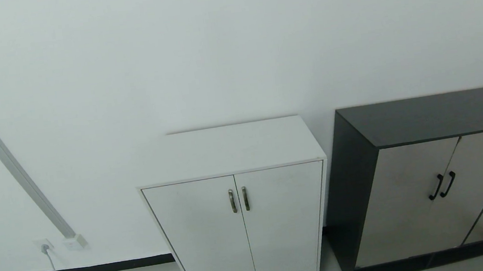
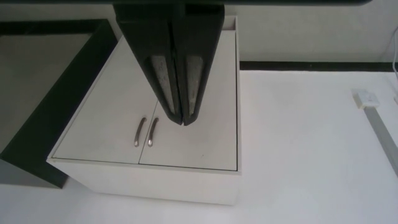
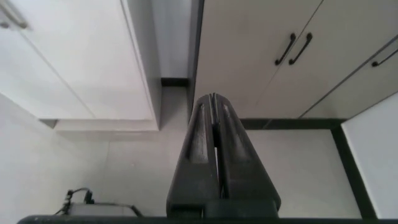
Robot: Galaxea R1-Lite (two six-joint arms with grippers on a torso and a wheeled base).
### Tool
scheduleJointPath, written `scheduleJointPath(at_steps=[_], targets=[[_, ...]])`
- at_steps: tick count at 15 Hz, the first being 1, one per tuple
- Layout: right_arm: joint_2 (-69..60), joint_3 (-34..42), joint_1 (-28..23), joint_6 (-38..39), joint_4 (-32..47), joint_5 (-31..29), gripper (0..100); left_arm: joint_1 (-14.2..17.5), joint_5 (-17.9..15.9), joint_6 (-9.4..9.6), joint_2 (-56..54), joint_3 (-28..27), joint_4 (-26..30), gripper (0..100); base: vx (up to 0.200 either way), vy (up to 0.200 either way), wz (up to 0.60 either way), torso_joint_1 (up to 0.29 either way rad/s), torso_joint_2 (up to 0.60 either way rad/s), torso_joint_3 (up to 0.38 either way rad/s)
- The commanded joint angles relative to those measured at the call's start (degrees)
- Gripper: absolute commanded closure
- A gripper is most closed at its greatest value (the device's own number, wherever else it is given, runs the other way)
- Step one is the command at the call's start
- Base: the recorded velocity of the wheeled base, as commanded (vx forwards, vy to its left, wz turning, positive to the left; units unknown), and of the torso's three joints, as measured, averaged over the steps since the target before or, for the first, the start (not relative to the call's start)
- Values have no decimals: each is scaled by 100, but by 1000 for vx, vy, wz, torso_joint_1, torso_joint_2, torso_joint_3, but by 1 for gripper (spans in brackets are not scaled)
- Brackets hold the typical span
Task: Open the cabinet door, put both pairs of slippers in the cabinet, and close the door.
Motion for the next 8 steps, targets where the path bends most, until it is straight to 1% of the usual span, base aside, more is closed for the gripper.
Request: scheduleJointPath(at_steps=[1, 2, 5, 8], targets=[[-1293, -97, 6, 5, 940, 203, 100, -1, 4, -2, -1, 1, 0, 100, 0, 0, 0, 0, 0, 0], [-1530, -159, 14, 5, 1327, 326, 100, -1, -5, -2, -1, 1, 0, 100, 0, 0, 0, 0, 0, 0], [-1978, -150, 14, 5, 1889, 537, 100, -1, 4, -2, -1, 1, 0, 100, 0, 0, 0, 0, 0, 0], [-2594, -79, 67, -4, 2777, 784, 100, -1, 4, 7, -1, 1, 0, 100, 0, 0, 0, 0, 0, 0]])
